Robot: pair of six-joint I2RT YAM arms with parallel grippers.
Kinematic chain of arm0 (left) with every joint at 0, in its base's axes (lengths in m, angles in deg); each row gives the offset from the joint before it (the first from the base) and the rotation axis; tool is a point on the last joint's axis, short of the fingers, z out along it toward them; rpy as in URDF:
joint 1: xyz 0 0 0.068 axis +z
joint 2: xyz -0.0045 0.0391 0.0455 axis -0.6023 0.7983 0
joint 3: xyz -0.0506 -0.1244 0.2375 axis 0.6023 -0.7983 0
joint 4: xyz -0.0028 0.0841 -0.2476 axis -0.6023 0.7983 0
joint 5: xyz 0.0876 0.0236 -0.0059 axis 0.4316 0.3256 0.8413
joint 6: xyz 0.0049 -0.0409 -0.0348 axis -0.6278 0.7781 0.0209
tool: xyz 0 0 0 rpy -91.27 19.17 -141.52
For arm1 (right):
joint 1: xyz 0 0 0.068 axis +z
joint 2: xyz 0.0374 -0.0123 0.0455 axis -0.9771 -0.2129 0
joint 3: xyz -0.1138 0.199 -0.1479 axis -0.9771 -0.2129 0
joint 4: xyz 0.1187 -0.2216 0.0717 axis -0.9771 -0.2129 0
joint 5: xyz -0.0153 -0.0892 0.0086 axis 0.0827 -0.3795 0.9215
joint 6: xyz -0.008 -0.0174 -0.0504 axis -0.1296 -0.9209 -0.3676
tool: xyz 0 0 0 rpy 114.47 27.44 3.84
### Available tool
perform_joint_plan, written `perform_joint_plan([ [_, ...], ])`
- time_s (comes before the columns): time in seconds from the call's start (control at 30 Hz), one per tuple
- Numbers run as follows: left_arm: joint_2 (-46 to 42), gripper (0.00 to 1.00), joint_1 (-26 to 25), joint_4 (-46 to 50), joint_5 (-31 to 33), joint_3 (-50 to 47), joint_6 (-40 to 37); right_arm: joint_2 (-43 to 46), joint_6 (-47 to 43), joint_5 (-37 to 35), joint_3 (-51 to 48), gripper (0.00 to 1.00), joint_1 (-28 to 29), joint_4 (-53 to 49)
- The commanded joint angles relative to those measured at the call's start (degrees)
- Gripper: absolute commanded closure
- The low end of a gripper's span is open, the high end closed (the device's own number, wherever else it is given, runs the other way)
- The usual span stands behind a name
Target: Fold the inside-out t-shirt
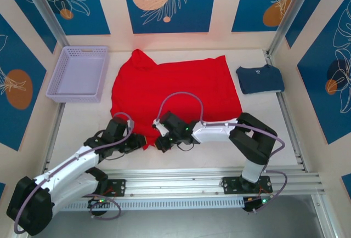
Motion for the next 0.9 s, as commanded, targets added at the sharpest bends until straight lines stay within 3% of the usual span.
perform_joint_plan([
  [0.0, -0.8, 0.55, 0.6, 3.1, 3.3, 2.8, -4.5, 3.3, 3.9, 9.2, -1.2, 1.00, -2.7, 0.9],
  [0.1, -2.2, 0.42, 0.6, 3.1, 3.8, 2.6, -7.7, 3.9, 9.2, 16.1, -1.3, 1.00, -5.5, 3.0],
  [0.3, -6.7, 0.36, 0.5, 1.7, 0.1, 0.1, -9.4, 2.3, 17.4, 23.2, -0.1, 1.00, -9.0, 6.1],
  [0.57, -12.4, 0.31, -0.5, 0.6, -6.9, -5.0, -7.4, -0.1, 20.0, 24.7, 0.3, 1.00, -10.0, 6.9],
  [0.73, -17.3, 0.30, -2.4, 8.5, -4.9, -6.7, -5.9, -0.7, 20.0, 24.5, 0.3, 1.00, -10.1, 6.9],
  [0.87, -18.4, 0.28, -4.9, 9.5, -4.4, -8.0, -3.9, -1.0, 19.7, 24.3, 0.3, 1.00, -10.1, 6.5],
])
